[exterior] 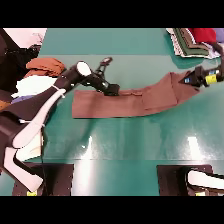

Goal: Fold the shirts.

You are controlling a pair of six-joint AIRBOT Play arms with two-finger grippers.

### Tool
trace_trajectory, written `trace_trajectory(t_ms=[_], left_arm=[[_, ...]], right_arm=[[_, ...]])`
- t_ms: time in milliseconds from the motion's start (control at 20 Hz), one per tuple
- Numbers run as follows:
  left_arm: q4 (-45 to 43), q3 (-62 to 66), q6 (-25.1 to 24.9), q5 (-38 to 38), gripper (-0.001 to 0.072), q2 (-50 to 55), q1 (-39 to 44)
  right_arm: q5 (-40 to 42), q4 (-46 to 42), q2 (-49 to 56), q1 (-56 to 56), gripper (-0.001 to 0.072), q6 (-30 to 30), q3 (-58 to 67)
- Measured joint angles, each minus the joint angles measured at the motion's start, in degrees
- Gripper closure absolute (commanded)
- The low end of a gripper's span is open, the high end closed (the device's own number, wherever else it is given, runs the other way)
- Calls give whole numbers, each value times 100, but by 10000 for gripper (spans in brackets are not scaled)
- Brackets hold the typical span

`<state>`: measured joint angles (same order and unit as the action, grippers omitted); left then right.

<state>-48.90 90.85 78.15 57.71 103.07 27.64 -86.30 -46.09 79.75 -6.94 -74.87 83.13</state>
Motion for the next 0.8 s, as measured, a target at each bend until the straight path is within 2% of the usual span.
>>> trace_trajectory(t_ms=[450, 800], left_arm=[[101, 313, 142, -175, 683, 785, 887], [-11, 330, 155, -131, 684, 739, 750]], right_arm=[[-225, 0, 446, 1473, 696, -743, 2133], [-332, -7, 990, 2199, 696, -855, 2970]])
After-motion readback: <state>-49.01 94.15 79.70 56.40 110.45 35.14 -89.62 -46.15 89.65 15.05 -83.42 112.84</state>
